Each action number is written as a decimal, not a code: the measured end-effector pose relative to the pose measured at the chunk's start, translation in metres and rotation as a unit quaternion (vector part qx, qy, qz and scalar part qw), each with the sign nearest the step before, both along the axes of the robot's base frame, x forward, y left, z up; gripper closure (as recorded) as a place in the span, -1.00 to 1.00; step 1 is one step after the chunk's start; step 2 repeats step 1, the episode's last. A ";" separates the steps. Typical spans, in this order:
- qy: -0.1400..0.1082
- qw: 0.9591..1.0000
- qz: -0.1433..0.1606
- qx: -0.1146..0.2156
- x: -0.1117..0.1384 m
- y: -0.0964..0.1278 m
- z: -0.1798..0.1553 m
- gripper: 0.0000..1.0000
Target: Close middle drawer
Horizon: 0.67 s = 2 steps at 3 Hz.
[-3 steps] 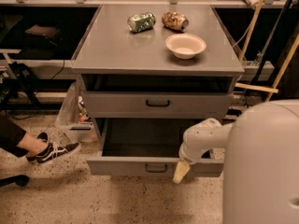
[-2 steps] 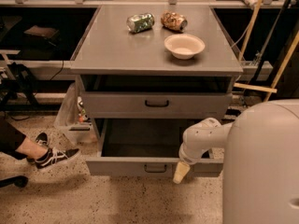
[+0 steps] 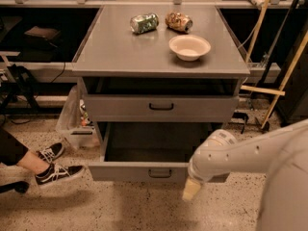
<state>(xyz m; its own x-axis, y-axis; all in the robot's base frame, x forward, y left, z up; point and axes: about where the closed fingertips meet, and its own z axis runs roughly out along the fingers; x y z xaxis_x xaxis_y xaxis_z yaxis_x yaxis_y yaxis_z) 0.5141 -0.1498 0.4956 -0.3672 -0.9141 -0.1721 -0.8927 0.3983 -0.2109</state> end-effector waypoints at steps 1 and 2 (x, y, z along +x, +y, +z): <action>0.020 1.000 -0.008 -0.010 -0.031 -0.012 -0.007 -1.00; 0.020 1.000 -0.008 -0.010 -0.031 -0.012 -0.007 -1.00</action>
Offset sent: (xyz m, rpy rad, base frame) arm 0.0000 0.0000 0.0000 0.0000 0.0000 0.0000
